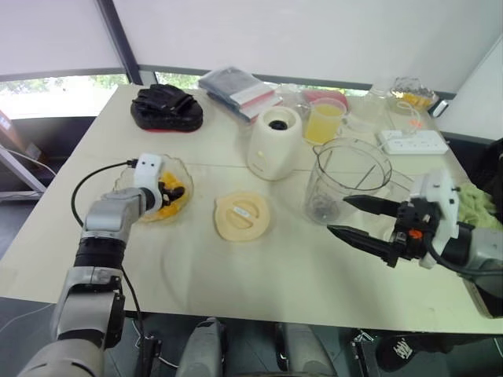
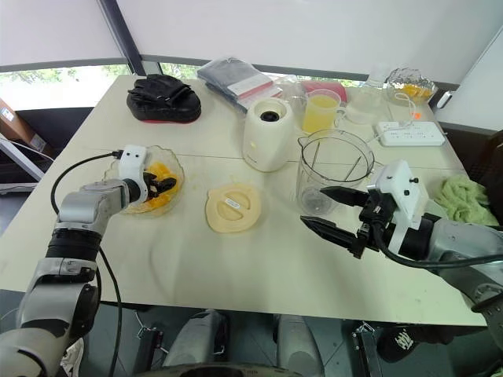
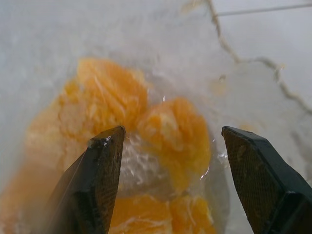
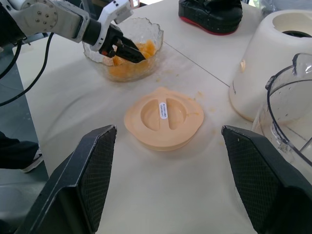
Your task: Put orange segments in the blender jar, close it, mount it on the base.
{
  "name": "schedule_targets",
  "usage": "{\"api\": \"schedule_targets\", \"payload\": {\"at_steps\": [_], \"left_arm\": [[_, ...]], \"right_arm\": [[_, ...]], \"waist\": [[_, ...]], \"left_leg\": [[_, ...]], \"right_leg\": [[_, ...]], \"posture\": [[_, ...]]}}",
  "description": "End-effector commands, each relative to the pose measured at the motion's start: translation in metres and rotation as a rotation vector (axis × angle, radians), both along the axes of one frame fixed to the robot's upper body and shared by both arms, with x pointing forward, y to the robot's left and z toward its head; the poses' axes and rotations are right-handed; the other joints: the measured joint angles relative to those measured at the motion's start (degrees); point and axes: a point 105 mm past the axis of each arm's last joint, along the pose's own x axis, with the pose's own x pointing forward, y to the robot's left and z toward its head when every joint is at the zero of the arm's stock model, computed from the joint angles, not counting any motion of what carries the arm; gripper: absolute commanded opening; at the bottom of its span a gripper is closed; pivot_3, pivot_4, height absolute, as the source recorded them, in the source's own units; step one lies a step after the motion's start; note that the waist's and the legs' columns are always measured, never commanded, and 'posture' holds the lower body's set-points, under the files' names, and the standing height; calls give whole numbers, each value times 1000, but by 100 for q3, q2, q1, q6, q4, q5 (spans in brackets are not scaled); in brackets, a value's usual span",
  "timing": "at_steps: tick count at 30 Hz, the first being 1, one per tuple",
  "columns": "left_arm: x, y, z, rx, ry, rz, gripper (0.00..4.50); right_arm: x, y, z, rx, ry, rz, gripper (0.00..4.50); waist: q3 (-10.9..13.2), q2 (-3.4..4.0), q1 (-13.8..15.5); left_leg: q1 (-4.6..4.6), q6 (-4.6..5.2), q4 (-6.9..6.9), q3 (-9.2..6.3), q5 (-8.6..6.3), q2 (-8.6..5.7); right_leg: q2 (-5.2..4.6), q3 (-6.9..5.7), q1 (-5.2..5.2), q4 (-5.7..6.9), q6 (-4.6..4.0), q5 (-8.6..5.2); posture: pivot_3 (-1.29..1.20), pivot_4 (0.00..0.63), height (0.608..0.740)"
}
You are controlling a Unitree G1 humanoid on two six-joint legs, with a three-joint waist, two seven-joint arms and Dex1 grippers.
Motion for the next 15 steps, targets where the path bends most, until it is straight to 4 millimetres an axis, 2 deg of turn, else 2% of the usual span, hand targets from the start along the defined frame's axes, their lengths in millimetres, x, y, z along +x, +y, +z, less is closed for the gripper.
{"api": "schedule_targets", "payload": {"at_steps": [1,6,15], "left_arm": [[9,2,12,-1,-28,22,3294],[14,1,5,0,-17,23,3294],[24,-20,8,-47,-41,-40,3294]], "right_arm": [[-4,1,12,-13,-62,-1,3616],[-5,2,11,-12,-66,-11,3616],[-7,0,11,-13,-74,-34,3616]], "waist": [[0,0,7],[-1,-2,7],[-1,-2,17]], "left_leg": [[0,0,0,0,0,0],[-2,0,0,-1,0,-2],[-2,0,1,-1,0,-2]], "right_leg": [[0,0,0,0,0,0],[-3,0,0,-2,0,0],[-4,-1,0,0,1,0]], "posture": [[0,150,740],[0,150,740],[0,150,740]]}}
